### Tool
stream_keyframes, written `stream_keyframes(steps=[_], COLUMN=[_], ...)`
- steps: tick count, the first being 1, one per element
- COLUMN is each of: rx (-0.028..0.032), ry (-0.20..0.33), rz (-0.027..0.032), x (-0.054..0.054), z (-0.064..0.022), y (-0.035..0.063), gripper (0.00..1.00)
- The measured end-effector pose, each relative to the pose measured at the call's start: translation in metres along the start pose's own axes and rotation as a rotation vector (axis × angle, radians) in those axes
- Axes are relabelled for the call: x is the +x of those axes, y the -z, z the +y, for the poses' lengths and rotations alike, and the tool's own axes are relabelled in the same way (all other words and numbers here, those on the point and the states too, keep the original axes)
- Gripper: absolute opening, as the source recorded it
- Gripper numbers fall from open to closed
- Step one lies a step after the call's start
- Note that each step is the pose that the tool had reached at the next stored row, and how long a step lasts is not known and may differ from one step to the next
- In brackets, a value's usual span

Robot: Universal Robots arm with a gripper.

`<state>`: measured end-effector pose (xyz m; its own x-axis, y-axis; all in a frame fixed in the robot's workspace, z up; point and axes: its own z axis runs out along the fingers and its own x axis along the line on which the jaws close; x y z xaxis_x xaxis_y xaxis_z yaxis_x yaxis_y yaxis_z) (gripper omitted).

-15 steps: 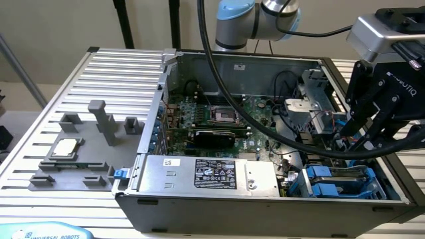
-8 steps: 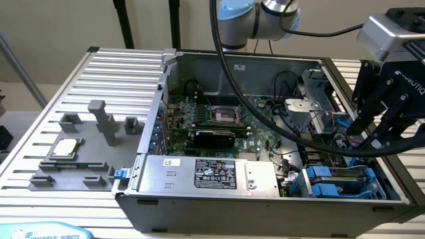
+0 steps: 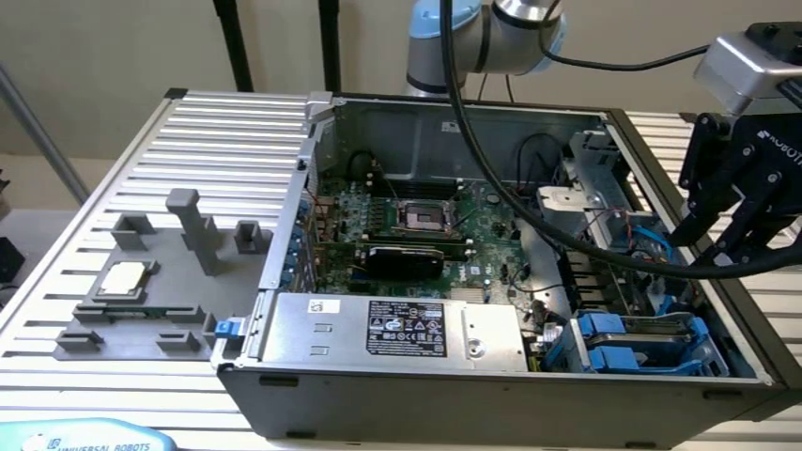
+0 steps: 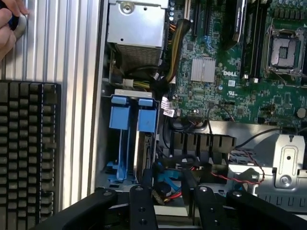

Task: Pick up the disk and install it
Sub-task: 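Insert the first disk wire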

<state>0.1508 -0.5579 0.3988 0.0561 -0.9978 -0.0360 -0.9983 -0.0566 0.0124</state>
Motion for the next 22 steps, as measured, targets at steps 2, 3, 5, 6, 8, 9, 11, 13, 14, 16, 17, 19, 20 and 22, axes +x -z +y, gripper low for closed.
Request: stream_keyframes(steps=[2,3,5,6,8,9,11,13,14,16,17,19,20,22], rx=[0.0000,0.0000,-0.0002,-0.0003,-0.0010,-0.0018,-0.0037,-0.0056,-0.0067,-0.0084,-0.0094,-0.0112,-0.0117,-0.0122], ry=[0.000,0.000,0.000,0.000,0.001,0.001,0.002,0.002,0.002,0.002,0.002,0.002,0.002,0.002], rz=[0.0005,0.0008,0.0031,0.0046,0.0088,0.0104,0.0119,0.0126,0.0130,0.0132,0.0130,0.0127,0.0126,0.0130], x=[-0.004,-0.006,-0.009,-0.009,-0.009,-0.008,-0.008,-0.008,-0.007,-0.005,-0.004,-0.001,-0.001,0.000], z=[-0.0053,-0.0079,-0.0131,-0.0157,-0.0195,-0.0206,-0.0215,-0.0216,-0.0216,-0.0216,-0.0216,-0.0215,-0.0215,-0.0215], y=[-0.0038,-0.0056,-0.0094,-0.0111,-0.0134,-0.0143,-0.0165,-0.0187,-0.0198,-0.0220,-0.0233,-0.0261,-0.0278,-0.0312], gripper=[0.38,0.38,0.38,0.38,0.38,0.38,0.38,0.38,0.38,0.38,0.38,0.38,0.38,0.38])
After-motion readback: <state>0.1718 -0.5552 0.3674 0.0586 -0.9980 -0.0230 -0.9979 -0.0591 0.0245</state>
